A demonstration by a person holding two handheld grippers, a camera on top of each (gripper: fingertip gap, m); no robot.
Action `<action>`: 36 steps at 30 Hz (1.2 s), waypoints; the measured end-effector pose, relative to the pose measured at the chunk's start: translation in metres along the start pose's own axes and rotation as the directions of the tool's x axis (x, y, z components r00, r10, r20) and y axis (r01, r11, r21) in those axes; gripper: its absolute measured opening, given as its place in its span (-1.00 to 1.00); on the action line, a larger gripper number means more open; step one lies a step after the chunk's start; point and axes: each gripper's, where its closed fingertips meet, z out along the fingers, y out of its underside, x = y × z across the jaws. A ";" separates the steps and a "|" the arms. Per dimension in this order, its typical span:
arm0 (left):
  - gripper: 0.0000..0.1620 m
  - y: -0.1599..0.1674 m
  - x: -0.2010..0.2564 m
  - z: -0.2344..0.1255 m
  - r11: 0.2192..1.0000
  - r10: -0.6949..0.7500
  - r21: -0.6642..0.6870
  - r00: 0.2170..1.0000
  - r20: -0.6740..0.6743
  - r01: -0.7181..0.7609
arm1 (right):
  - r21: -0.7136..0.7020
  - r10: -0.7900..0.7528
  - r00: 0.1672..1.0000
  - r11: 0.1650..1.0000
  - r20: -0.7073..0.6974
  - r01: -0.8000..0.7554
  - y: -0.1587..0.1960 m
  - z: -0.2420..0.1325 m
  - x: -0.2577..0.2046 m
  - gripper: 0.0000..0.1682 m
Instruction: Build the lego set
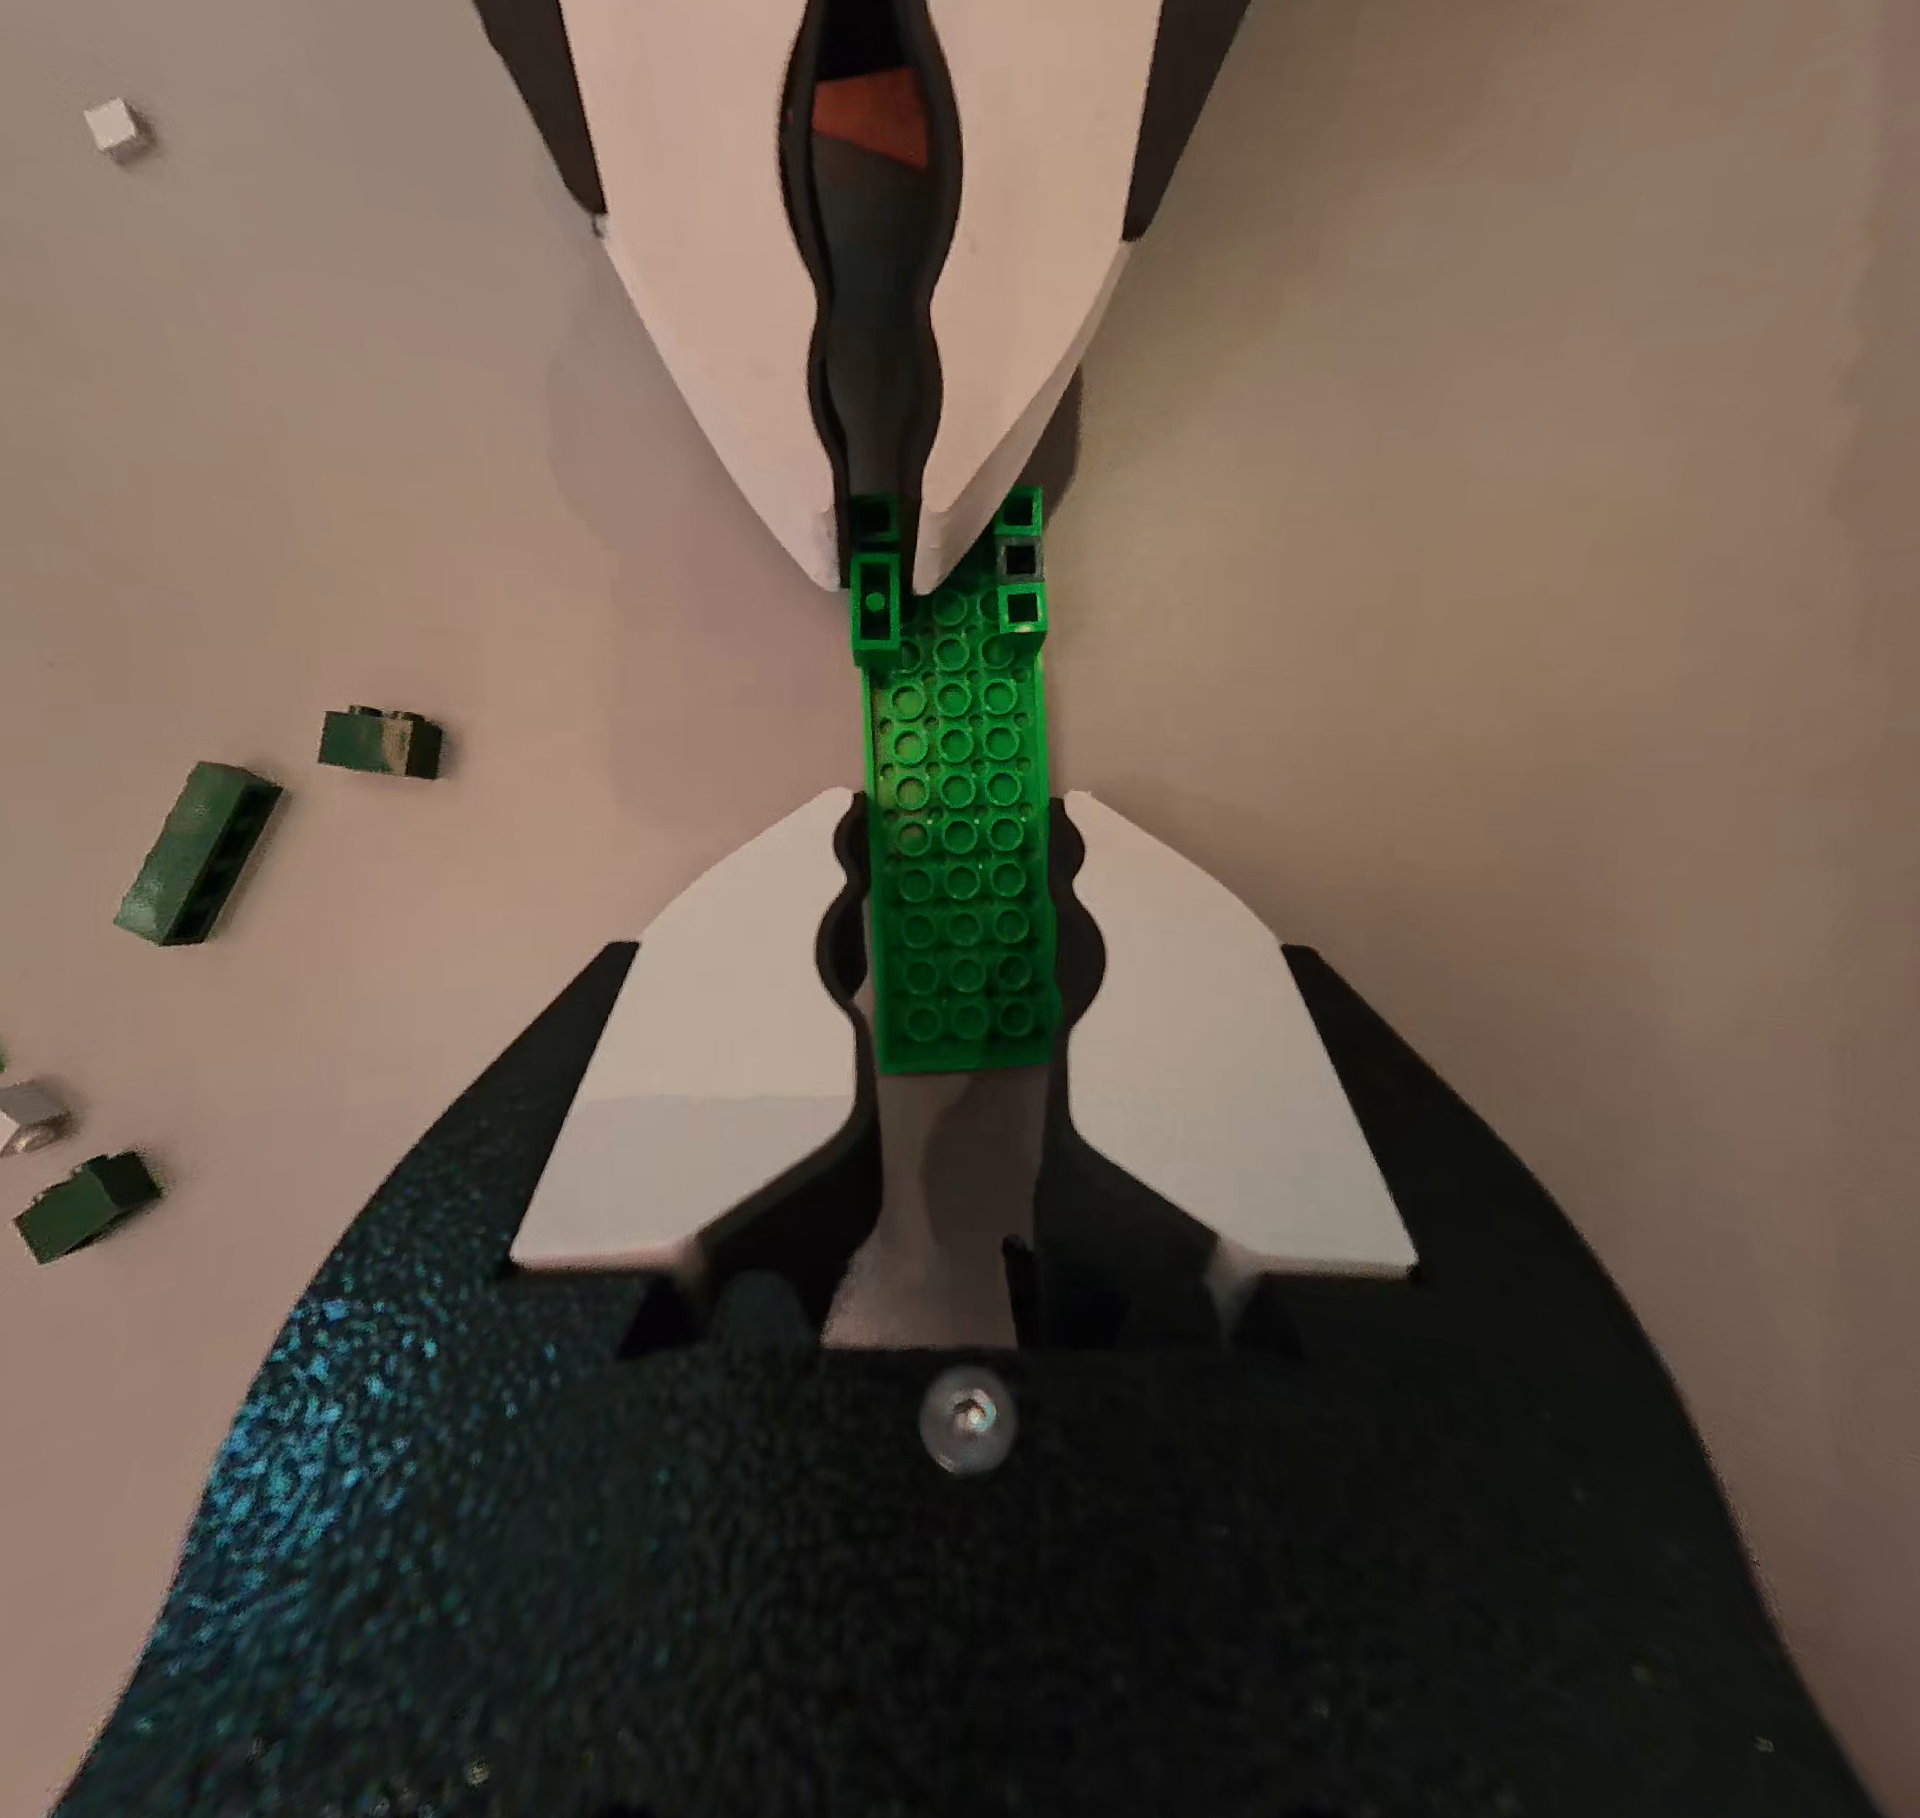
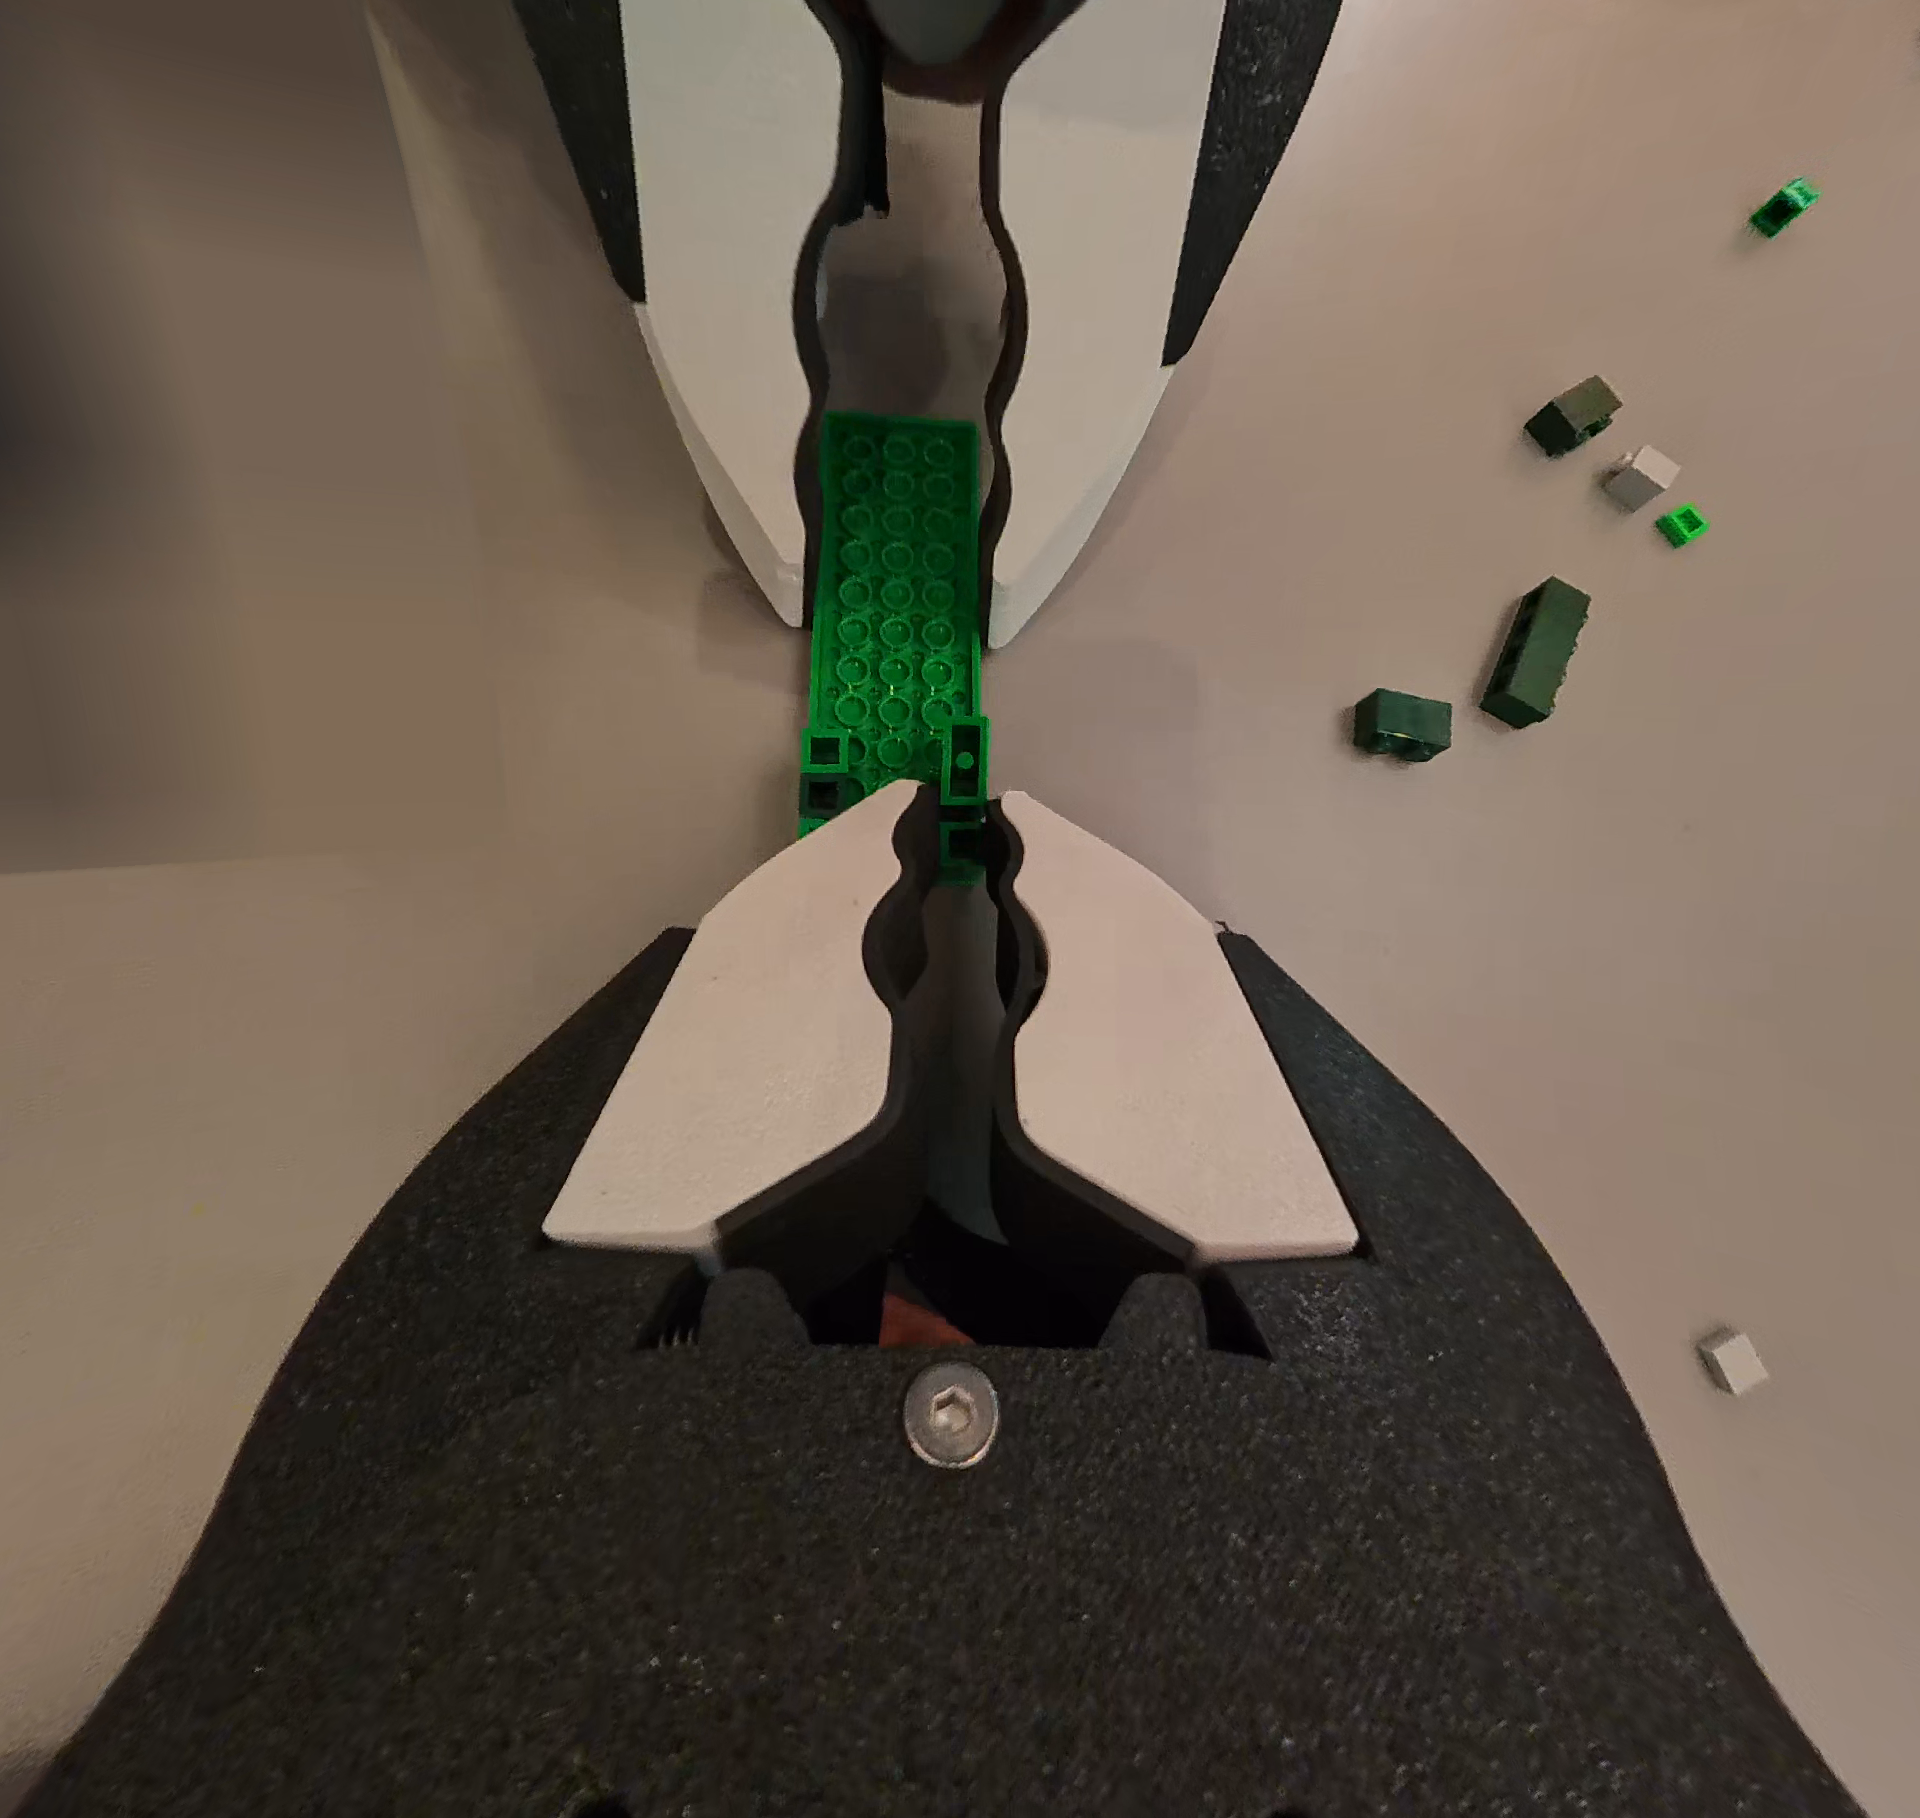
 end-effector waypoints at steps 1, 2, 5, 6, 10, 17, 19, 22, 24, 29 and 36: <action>-0.60 0.000 0.001 0.000 1.000 0.002 0.013 1.000 -0.002 -0.002 | -0.008 -0.002 1.000 1.000 -0.003 0.002 0.000 0.000 -0.001 -0.91; -0.60 -0.001 0.002 0.000 1.000 0.003 0.021 1.000 -0.007 -0.003 | -0.018 -0.004 1.000 1.000 -0.006 0.004 0.001 -0.001 -0.002 -0.91; -0.60 -0.003 0.004 0.001 0.999 0.008 0.034 1.000 -0.015 -0.007 | -0.032 -0.009 1.000 0.999 -0.010 0.008 0.000 -0.004 -0.004 -0.91; -0.60 -0.004 0.006 0.000 0.999 0.007 0.038 1.000 -0.023 -0.006 | -0.030 -0.010 1.000 0.999 -0.009 0.010 -0.001 -0.005 -0.006 -0.91; -0.60 -0.009 0.010 -0.004 0.998 -0.004 0.064 0.999 -0.048 0.007 | -0.018 -0.006 1.000 1.000 -0.002 0.006 -0.006 -0.011 -0.009 -0.91; -0.60 -0.009 0.014 -0.006 0.999 0.031 0.045 0.999 -0.037 -0.029 | -0.038 -0.016 1.000 0.999 0.012 0.017 -0.008 -0.013 -0.014 -0.91; -0.60 -0.009 0.014 -0.006 0.998 0.039 0.040 0.999 -0.030 -0.038 | -0.043 -0.020 1.000 0.999 0.014 0.020 -0.008 -0.013 -0.015 -0.89; -0.60 -0.010 0.014 -0.007 0.998 0.048 0.041 0.999 -0.020 -0.047 | -0.040 -0.023 1.000 0.999 0.011 0.024 -0.010 -0.013 -0.016 -0.89; -0.60 -0.011 0.014 -0.007 0.998 0.054 0.043 0.998 -0.013 -0.054 | -0.035 -0.029 1.000 0.999 0.006 0.029 -0.012 -0.014 -0.016 -0.87; -0.60 -0.011 0.015 -0.008 0.998 0.056 0.041 0.998 -0.012 -0.056 | -0.028 -0.062 0.998 0.998 -0.020 0.061 -0.018 -0.015 -0.016 -0.84; -0.60 -0.012 0.017 -0.007 0.997 0.065 0.036 0.998 -0.013 -0.065 | -0.075 -0.141 0.988 0.988 -0.061 0.136 -0.020 -0.011 -0.018 -0.83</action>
